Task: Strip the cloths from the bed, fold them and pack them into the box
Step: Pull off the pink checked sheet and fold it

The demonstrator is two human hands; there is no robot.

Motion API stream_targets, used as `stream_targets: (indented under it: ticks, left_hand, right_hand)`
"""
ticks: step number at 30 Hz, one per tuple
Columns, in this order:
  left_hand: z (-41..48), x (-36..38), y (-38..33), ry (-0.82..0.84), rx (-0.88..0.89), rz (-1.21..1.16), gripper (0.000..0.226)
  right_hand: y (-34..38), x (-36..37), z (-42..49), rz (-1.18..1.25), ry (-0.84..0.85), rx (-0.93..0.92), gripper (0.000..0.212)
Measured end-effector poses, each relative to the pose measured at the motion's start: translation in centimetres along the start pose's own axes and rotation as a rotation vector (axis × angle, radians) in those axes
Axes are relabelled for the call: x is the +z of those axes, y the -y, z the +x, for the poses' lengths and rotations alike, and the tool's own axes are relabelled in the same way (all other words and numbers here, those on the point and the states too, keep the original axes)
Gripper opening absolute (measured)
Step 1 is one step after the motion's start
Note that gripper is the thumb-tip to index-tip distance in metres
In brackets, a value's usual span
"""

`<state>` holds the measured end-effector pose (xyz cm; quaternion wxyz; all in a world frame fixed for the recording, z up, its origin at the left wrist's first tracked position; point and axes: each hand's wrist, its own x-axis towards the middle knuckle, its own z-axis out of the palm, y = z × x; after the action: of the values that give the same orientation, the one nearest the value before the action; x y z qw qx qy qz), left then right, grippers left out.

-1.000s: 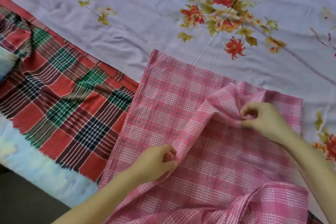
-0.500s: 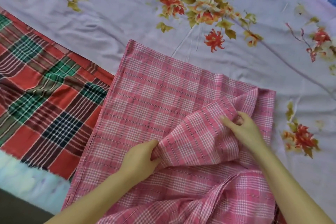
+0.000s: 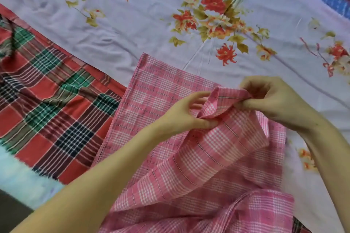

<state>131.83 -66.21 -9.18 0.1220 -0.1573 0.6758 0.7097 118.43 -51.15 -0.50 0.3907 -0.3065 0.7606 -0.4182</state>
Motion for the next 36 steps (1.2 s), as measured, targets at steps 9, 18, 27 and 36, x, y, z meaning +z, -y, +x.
stream_targets:
  ticks: [9,18,27,36]
  left_hand:
    - [0.7,-4.1,-5.6,-0.471,0.323,0.473,0.048]
    - [-2.0,-8.8,-5.8,-0.548,0.214,0.654,0.044]
    - [1.5,-16.4,-0.7,-0.777,-0.140,0.784,0.048]
    - [4.7,-16.5,6.3,-0.663,-0.401,0.487,0.022]
  right_hand:
    - [1.6,0.1,4.7,-0.035,0.112,0.020,0.026]
    - [-5.9,-1.9,6.8,-0.833,0.024,0.188,0.016]
    - [-8.0,0.9,14.1,-1.043,-0.177,0.210,0.028]
    - [-13.1,2.2,14.9,-0.862,-0.152,0.247,0.014]
